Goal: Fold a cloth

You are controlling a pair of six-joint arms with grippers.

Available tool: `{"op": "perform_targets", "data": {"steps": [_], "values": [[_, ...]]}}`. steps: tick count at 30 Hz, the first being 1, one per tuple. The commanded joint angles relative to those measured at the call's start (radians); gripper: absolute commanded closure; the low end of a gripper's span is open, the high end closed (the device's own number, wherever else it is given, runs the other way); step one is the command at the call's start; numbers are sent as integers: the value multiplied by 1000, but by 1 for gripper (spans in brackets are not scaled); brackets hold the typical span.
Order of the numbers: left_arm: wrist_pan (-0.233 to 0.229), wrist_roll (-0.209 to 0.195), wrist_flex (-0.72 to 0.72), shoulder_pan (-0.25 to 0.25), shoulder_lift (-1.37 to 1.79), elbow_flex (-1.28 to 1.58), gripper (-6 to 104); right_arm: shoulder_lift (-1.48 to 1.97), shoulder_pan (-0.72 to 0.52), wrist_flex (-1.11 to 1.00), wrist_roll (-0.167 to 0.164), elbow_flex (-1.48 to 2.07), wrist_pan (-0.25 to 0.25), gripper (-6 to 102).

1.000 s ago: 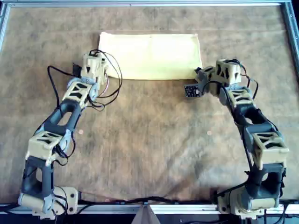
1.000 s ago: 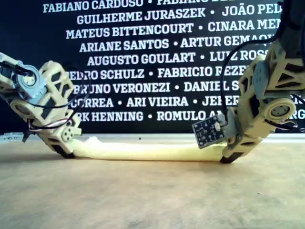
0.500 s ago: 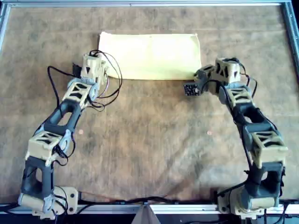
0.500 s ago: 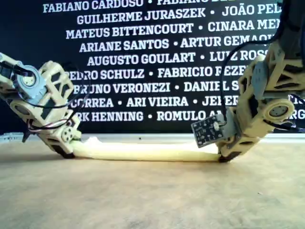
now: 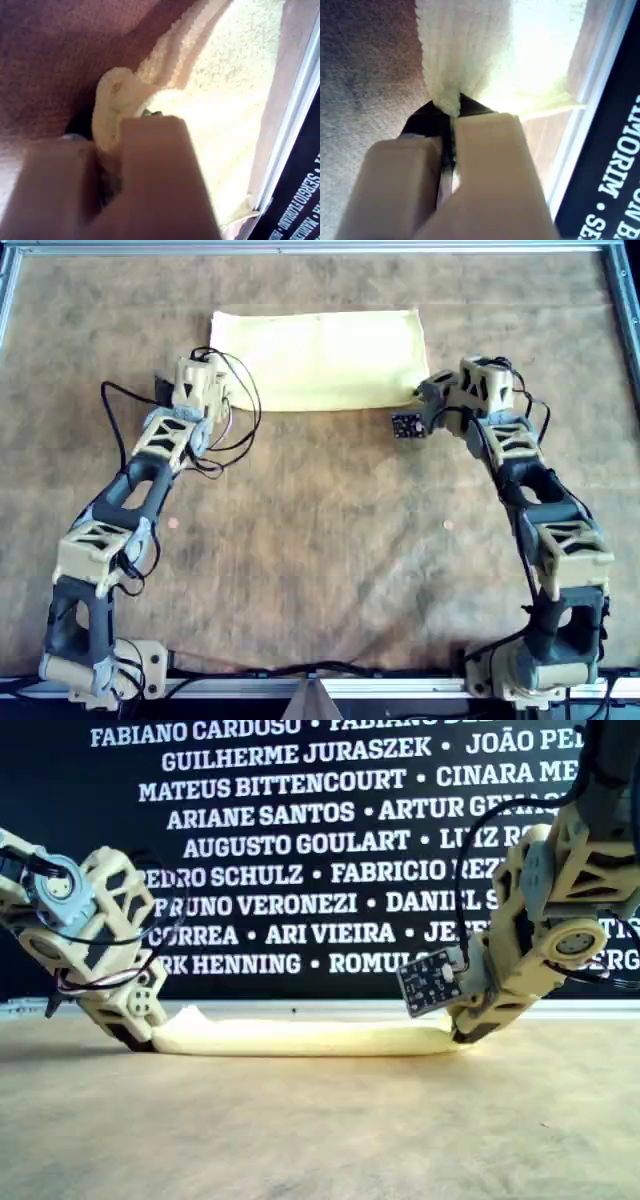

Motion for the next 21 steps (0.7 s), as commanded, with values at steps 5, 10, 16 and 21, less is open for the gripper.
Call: {"op": "perform_targets", "data": {"steps": [5, 10, 16, 21], "values": [[5, 3, -2, -21, 273, 89, 92, 97, -12, 6, 5, -46, -8, 95], [5, 5, -2, -21, 341, 196, 92, 236, 3, 6, 5, 104, 6, 95], [5, 5, -2, -21, 373, 293, 92, 428, 3, 6, 5, 347, 8, 95], [5, 5, -2, -43, 480, 387, 92, 543, 5, 5, 5, 502, 8, 95]]}}
